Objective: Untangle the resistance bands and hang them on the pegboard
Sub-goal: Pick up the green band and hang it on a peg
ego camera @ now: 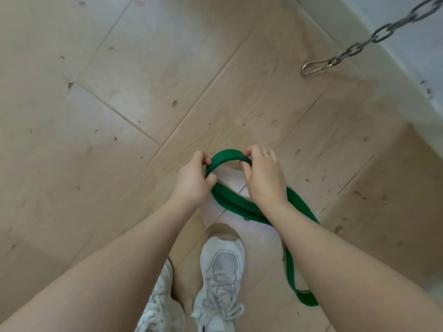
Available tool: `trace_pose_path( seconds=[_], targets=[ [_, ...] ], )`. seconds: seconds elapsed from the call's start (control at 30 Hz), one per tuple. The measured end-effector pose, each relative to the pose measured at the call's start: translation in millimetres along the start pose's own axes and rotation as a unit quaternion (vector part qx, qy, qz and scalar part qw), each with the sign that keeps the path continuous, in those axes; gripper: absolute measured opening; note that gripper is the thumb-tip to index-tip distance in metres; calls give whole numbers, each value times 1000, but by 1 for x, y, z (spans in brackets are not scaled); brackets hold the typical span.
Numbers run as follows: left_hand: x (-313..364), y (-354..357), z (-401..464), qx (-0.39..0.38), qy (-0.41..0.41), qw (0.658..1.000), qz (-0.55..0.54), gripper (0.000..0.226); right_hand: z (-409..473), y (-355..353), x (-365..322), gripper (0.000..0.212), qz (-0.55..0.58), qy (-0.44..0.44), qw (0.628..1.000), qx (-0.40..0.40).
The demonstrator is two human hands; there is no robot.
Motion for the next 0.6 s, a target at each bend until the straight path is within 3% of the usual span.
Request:
trace_pose_path(
  seconds=[0.1,0.2,0.27,0.5,0.6],
  targets=[
    [37,-17,-43,-58,39,995,-77,18,-31,-53,-5,17,137,49,988,-50],
    [86,-40,-101,-110,90,989,-44,24,-75,-126,-11,13,133,36,982,-129],
    [121,-58,-140,-102,113,988,-19,30,-107,-181,-21,14,118,32,981,-151],
    [247,-121,-277,-76,220,970,65,33,-236,-345,-72,24,101,37,988,-109],
    [286,-141,-342,-73,261,958,98,44,-294,-393,-95,25,101,50,992,-54]
  ],
)
Point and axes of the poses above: each hand's wrist, its own z-axis towards the middle knuckle, its own y-axis out of the palm, x = y × z, the point moved 3 cm from there along z, towards the middle knuckle, and after that the axes turned 3 degrees about -x, right-handed, at the moved point
